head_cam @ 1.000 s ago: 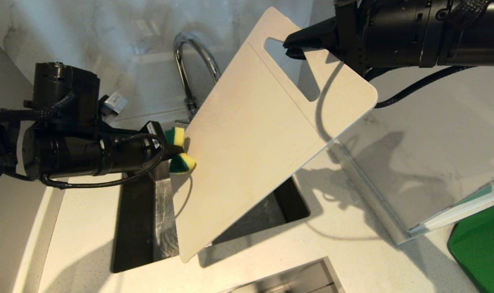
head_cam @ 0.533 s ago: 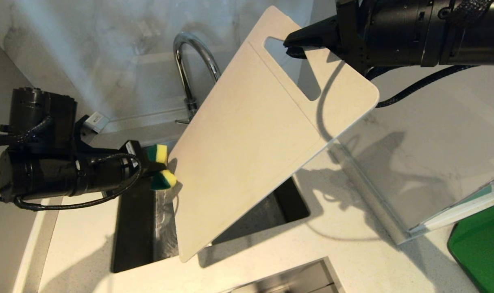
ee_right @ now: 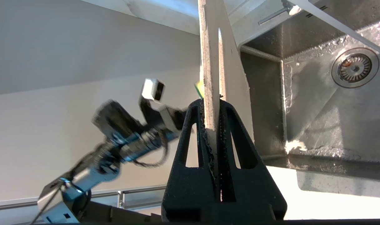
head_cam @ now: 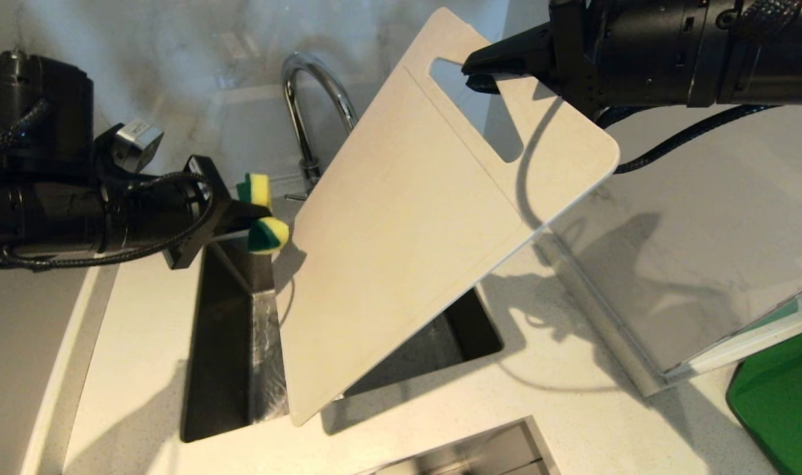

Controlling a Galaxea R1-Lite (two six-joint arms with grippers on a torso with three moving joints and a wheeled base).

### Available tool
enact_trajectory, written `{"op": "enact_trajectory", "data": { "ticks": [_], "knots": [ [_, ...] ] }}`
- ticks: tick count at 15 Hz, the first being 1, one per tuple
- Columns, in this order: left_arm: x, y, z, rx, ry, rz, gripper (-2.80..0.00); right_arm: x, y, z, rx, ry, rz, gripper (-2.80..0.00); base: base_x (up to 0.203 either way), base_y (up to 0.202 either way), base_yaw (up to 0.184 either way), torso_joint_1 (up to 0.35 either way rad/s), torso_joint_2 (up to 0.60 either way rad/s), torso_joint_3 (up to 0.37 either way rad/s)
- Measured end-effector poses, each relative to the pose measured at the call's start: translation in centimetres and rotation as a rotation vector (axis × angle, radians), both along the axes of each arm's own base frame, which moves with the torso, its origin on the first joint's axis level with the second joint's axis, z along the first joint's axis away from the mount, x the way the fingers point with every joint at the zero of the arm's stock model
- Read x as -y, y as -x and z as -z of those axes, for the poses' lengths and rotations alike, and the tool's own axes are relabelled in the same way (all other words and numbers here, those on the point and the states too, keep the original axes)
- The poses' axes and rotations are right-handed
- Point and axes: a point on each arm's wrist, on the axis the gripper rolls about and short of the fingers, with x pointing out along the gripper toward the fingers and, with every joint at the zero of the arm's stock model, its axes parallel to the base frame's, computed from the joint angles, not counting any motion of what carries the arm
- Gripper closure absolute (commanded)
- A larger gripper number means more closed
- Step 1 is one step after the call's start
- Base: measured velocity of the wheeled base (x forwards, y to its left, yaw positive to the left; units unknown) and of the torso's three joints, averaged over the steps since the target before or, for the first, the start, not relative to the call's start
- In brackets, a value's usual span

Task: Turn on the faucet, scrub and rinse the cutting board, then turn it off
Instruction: Scrub the cutting board underwater

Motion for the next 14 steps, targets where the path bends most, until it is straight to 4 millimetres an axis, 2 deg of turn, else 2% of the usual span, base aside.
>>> {"op": "enact_trajectory", "data": {
  "ticks": [3,5,7,14],
  "knots": [
    [3.0,-1.0,-1.4,-0.034,0.010,0.059,0.00,0.0,0.0,0.0,-0.002,0.001,0.000,0.00,0.000,0.000,0.000,0.000,0.00,0.000],
    [5.0,-1.6,-1.0,-0.051,-0.006,0.092,0.00,0.0,0.0,0.0,0.000,0.000,-0.001,0.00,0.000,0.000,0.000,0.000,0.00,0.000],
    [6.1,-2.3,0.0,-0.076,-0.023,0.103,0.00,0.0,0.0,-0.1,0.003,0.000,0.000,0.00,0.000,0.000,0.000,0.000,0.00,0.000],
    [6.2,-2.5,1.9,-0.125,-0.063,0.103,0.00,0.0,0.0,-0.1,0.004,0.000,-0.001,0.00,0.000,0.000,0.000,0.000,0.00,0.000]
  ]
}}
